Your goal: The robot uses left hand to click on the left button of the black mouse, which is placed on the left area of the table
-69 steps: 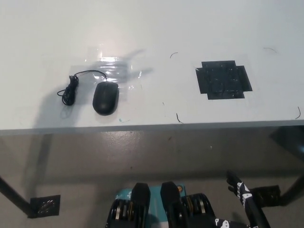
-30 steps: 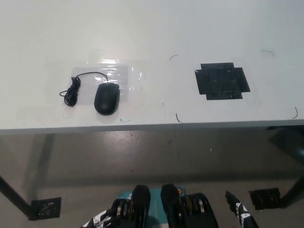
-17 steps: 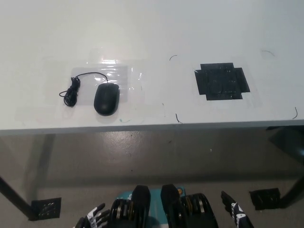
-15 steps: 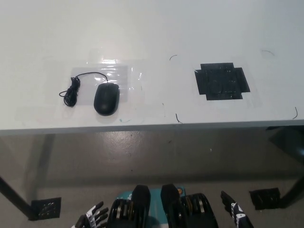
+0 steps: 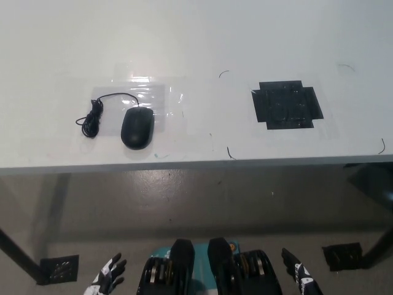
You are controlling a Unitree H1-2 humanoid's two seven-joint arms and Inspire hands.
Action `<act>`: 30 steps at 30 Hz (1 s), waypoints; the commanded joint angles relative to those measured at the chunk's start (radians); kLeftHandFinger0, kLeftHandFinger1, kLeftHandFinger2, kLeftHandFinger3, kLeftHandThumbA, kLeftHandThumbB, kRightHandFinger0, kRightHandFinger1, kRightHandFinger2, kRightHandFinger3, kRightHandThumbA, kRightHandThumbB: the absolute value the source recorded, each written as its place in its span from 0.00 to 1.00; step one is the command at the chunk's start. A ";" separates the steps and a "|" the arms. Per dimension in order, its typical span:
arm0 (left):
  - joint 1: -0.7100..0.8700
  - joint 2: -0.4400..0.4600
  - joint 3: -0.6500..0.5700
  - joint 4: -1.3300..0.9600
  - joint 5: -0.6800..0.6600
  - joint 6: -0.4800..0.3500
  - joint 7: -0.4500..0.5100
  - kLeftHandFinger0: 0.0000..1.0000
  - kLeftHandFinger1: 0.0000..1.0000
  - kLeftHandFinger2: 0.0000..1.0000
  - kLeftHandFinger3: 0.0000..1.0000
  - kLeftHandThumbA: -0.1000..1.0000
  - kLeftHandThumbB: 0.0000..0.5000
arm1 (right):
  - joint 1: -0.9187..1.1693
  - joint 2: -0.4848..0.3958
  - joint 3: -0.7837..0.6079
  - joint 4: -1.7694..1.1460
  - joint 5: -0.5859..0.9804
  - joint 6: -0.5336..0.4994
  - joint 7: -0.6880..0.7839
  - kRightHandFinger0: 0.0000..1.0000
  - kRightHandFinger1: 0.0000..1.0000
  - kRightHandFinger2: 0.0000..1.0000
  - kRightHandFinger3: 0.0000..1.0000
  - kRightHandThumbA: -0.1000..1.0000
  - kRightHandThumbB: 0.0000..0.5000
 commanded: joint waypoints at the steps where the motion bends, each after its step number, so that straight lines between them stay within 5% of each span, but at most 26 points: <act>1: 0.033 0.038 -0.039 -0.033 0.013 -0.071 0.108 1.00 1.00 1.00 1.00 1.00 0.63 | 0.024 -0.001 0.020 -0.019 0.003 -0.051 -0.023 1.00 1.00 1.00 1.00 1.00 0.34; 11: 0.033 0.072 -0.100 -0.034 0.006 -0.071 0.172 1.00 1.00 1.00 1.00 1.00 0.70 | 0.017 -0.005 0.026 -0.021 0.014 -0.051 -0.015 1.00 1.00 1.00 1.00 1.00 0.36; 18: 0.032 0.096 -0.141 -0.038 -0.008 -0.071 0.202 1.00 1.00 1.00 1.00 1.00 0.63 | 0.017 -0.008 0.028 -0.018 0.006 -0.051 -0.021 1.00 1.00 1.00 1.00 1.00 0.34; 30: 0.013 0.121 -0.183 -0.028 -0.001 -0.071 0.255 1.00 1.00 1.00 1.00 1.00 0.64 | 0.002 -0.007 0.021 -0.014 0.017 -0.051 -0.015 1.00 1.00 1.00 1.00 1.00 0.36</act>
